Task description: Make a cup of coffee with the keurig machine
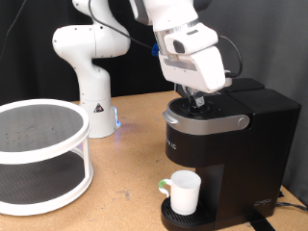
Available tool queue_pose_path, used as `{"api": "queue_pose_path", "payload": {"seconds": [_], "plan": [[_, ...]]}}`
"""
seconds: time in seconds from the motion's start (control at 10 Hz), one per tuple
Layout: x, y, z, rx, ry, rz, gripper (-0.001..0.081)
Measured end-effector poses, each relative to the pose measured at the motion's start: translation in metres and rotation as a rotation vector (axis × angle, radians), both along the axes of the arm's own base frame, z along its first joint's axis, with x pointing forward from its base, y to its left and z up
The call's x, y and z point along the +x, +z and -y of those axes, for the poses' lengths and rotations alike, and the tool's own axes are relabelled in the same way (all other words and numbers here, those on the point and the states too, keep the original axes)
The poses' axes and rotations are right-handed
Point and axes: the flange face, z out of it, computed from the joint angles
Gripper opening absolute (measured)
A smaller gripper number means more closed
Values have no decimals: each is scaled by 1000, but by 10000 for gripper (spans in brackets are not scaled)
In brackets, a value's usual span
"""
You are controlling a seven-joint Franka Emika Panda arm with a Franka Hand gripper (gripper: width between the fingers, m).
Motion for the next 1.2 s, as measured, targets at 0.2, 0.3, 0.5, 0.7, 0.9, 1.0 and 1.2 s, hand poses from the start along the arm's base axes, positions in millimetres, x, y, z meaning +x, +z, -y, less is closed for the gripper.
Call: {"api": "queue_pose_path", "payload": {"seconds": [0.2, 0.3, 0.5, 0.7, 0.9, 1.0, 1.2], "plan": [[-1, -2, -1, -2, 0, 7, 14], [-2, -2, -1, -2, 0, 8, 4], [-2, -3, -1, 1, -7, -4, 1], [0, -4, 4, 14, -31, -49, 0], [6, -5, 8, 28, -65, -94, 0], [9, -5, 11, 35, -81, -118, 0], [16, -6, 16, 48, -107, -163, 0]]}}
